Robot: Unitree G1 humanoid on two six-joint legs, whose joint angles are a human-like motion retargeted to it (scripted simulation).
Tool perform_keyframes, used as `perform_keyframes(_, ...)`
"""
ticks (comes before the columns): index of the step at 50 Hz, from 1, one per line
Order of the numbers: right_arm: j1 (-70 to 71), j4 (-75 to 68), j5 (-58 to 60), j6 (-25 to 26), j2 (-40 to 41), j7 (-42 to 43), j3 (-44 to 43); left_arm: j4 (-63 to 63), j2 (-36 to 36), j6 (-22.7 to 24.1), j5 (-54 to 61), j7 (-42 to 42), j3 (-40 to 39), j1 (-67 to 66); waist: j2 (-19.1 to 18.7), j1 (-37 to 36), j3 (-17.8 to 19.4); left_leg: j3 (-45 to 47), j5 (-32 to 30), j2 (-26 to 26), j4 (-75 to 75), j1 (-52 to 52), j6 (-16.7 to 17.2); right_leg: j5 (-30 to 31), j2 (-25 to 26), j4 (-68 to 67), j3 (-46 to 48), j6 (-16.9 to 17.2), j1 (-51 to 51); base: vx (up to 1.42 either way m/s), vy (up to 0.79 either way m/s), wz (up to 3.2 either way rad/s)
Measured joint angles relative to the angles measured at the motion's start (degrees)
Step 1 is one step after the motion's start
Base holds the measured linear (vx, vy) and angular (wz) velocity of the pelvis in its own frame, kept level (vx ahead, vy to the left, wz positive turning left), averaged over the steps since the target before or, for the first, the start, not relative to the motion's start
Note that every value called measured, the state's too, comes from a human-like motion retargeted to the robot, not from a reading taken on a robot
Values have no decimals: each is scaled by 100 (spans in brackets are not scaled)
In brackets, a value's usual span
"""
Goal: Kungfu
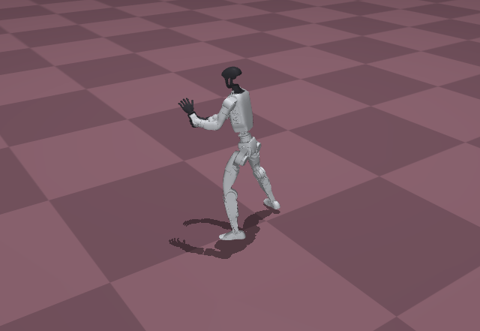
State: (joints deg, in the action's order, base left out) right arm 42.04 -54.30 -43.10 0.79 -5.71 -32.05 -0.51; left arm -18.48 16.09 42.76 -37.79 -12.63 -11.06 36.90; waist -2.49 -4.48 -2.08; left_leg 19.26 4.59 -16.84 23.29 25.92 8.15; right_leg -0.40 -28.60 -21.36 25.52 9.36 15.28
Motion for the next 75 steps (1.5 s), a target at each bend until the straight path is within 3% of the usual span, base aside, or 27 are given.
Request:
perform_keyframes(5, 333, 2155, -602, -563, -826, 468, -92, -627, -956, -402, 770, 434, -825, -1369, 140, 119, -126, 175, -776, -412, -1135, -957, 288, -715, 560, -641, -412, -134, 292, -29, -57, -75)
perform_keyframes(10, 99, 4514, -783, -1534, -2337, 1436, -782, -2045, -1765, -951, 2371, 788, -1402, -2469, 360, 200, -262, 331, -1139, -745, -1940, -1668, 522, -1380, 873, -1373, -80, -306, 523, -21, -67, -75)
perform_keyframes(13, -383, 5680, -512, -2232, -3113, 2049, -1649, -3139, -1872, -1705, 4928, 2898, -2110, -2930, 389, 590, -328, 137, -1101, -910, -2076, -1694, 489, -1740, 1094, -1695, 62, -413, 618, -16, -54, -24)
perform_keyframes(15, -844, 6423, -374, -2756, -3545, 2541, -2273, -3672, -1787, -2804, 6778, 4636, -2568, -3234, 377, 920, -369, -3, -1060, -1015, -2073, -1619, 446, -1946, 1215, -1900, 115, -474, 716, -12, -43, -11)
perform_keyframes(17, -1469, 7245, -279, -3267, -3851, 2942, -3028, -3961, -1748, -3567, 8173, 5467, -3016, -3441, 371, 1193, -380, -145, -1033, -1104, -2028, -1531, 445, -2116, 1300, -2108, 135, -528, 851, -18, -43, -20)
perform_keyframes(20, -2532, 8553, 77, -3799, -3928, 3321, -4393, -4174, -1756, -3435, 9536, 5294, -3490, -3528, 486, 1361, -377, -246, -1001, -1155, -1980, -1522, 530, -2328, 1336, -2426, 63, -608, 1085, -18, -32, -37)
perform_keyframes(24, -3392, 9502, 1576, -3929, -3772, 3711, -5429, -4406, -1513, -3300, 9906, 4834, -3572, -3576, 636, 1375, -508, -139, -872, -1124, -1982, -1585, 609, -2435, 1309, -2664, -68, -663, 1359, -13, -18, -41)
perform_keyframes(27, -3599, 9561, 3200, -3831, -3723, 4628, -5504, -4552, -1313, -3613, 9991, 4981, -3528, -3520, 647, 1417, -560, -293, -595, -1010, -1908, -1576, 684, -2328, 1304, -2681, -204, -683, 1514, -8, 3, -37)
perform_keyframes(29, -3595, 9474, 3627, -3836, -3737, 5125, -5297, -4588, -1269, -3692, 10006, 5002, -3510, -3440, 681, 1475, -567, -586, -321, -682, -1850, -1561, 685, -2155, 1176, -2626, -399, -638, 1632, -7, 20, -33)
perform_keyframes(31, -3549, 9400, 3522, -3919, -3741, 5286, -5013, -4593, -1234, -3681, 9961, 4953, -3458, -3348, 752, 1487, -558, -957, 0, -270, -1777, -1577, 685, -1957, 1023, -2538, -641, -580, 1753, -6, 26, -47)
perform_keyframes(37, -3350, 8959, 2504, -3976, -3705, 4663, -4459, -4571, -1033, -3730, 9368, 4917, -3100, -3312, 968, 1272, -435, -1724, 698, 646, -1555, -1833, 685, -1268, 825, -2021, -1326, -474, 2024, -5, 25, -93)
perform_keyframes(44, -3244, 7552, 3086, -4024, -3977, 4732, -3666, -4983, -554, -3878, 7727, 4647, -2868, -3823, 719, 1481, -223, -994, 803, 341, -1635, -2237, 685, -308, 1258, -868, -1394, -467, 1784, -3, 19, -115)
perform_keyframes(49, -3080, 6235, 3680, -4342, -4991, 4247, -3026, -5458, -123, -3806, 6663, 4161, -2812, -4281, 764, 1701, 11, -460, 967, 276, -1724, -2675, 679, 383, 1493, 60, -1480, -255, 1402, 0, 28, -104)
perform_keyframes(51, -2826, 5662, 4777, -4541, -5564, 4255, -2834, -5641, 47, -3751, 6281, 4004, -2749, -4475, 848, 1761, 82, -283, 1043, 318, -1737, -2834, 651, 591, 1591, 419, -1642, -155, 1255, -5, 12, -93)
perform_keyframes(53, -2488, 5194, 6880, -4665, -6141, 4825, -2723, -5819, 216, -3708, 5892, 3903, -2661, -4672, 950, 1783, 120, -142, 1111, 423, -1760, -2974, 597, 717, 1598, 714, -1654, -151, 1147, -7, 15, -94)
perform_keyframes(55, -2200, 4804, 9574, -4293, -6722, 6101, -2676, -6031, 406, -3670, 5473, 3797, -2547, -4864, 1014, 1788, 104, -3, 1170, 492, -1793, -3074, 541, 706, 1520, 877, -1312, -358, 1085, -6, 7, -97)
perform_keyframes(57, -2020, 4448, 11236, -3613, -7233, 7537, -2608, -6281, 621, -3648, 5020, 3653, -2371, -5035, 1013, 1798, 23, 98, 1213, 491, -1825, -3092, 513, 635, 1414, 911, -797, -701, 1083, -7, 1, -84)
perform_keyframes(58, -1905, 4228, 11609, -3558, -7414, 8150, -2488, -6423, 730, -3654, 4767, 3556, -2272, -5095, 1003, 1795, -27, 139, 1225, 469, -1838, -3086, 512, 582, 1389, 894, -620, -886, 1106, -7, -6, -77)
perform_keyframes(60, -1614, 3766, 11654, -4115, -7712, 8797, -2176, -6721, 931, -3712, 4243, 3320, -2098, -5162, 985, 1787, -124, 260, 1239, 413, -1855, -3066, 531, 523, 1306, 789, -228, -1218, 1170, -9, -11, -73)
perform_keyframes(62, -1398, 3531, 11316, -4737, -7956, 8670, -2019, -6953, 1035, -3801, 3794, 3038, -1984, -5174, 949, 1828, -162, 384, 1240, 358, -1861, -3064, 560, 558, 1169, 650, 226, -1365, 1176, -13, -14, -60)
perform_keyframes(63, -1295, 3469, 11188, -4814, -8055, 8513, -1976, -7053, 1070, -3834, 3613, 2900, -1933, -5164, 931, 1864, -162, 434, 1240, 340, -1866, -3075, 574, 582, 1097, 573, 425, -1378, 1168, -16, -20, -48)
perform_keyframes(68, -815, 3577, 11317, -4377, -8407, 8643, -1716, -7204, 1088, -3900, 3281, 2547, -1658, -5114, 848, 2092, -202, 633, 1126, 350, -1947, -3176, 676, 834, 836, 167, 822, -1114, 1312, -17, -29, -40)
perform_keyframes(75, -273, 3963, 11435, -4370, -8435, 8828, -1360, -7090, 1041, -3849, 3272, 2869, -1436, -4956, 509, 2811, -572, 708, 287, 436, -2119, -2787, 685, 305, 518, -825, 648, -1034, 2331, -23, -43, -8)
